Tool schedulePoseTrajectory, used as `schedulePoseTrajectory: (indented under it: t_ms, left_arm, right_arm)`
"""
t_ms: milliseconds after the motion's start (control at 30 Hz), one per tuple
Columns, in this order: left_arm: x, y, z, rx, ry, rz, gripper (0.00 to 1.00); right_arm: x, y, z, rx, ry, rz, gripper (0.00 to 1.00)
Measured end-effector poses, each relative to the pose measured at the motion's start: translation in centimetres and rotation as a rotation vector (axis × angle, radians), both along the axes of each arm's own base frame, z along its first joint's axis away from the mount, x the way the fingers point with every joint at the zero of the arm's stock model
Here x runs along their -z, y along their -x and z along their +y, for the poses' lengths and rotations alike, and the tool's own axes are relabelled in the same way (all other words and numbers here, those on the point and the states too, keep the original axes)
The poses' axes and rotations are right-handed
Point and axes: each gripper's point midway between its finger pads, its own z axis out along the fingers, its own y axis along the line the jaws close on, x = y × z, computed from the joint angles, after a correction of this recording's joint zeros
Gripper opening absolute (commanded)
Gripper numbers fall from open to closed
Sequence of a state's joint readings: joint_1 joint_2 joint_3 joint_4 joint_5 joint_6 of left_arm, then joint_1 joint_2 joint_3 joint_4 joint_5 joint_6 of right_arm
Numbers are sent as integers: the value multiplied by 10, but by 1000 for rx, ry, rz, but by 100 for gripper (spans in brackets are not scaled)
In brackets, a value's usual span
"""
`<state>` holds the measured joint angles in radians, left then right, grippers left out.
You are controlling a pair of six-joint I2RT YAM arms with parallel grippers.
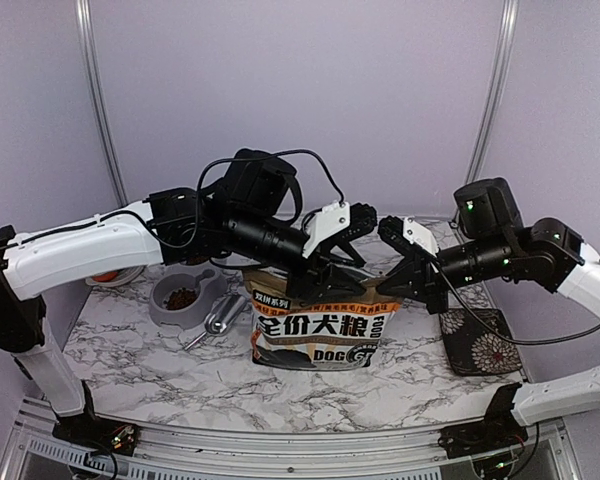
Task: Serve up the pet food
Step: Press the seal on the pet food bag.
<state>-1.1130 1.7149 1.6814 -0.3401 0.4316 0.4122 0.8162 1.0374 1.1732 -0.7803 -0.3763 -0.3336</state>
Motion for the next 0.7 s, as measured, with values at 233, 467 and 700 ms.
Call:
schedulePoseTrajectory:
  t_ms: [233,467,700]
  left_arm:
    - [-2,1,-5,-23,-26,-39,62]
    - [-14,8,-3,-46,-44,-56,62]
    - [6,10,-6,-73,-117,-62,52]
  right_arm:
    - [1,2,-2,1,0,1,0]
    - [0,2,-4,5,-1,-2,0]
    - [0,3,-5,11,-3,-2,0]
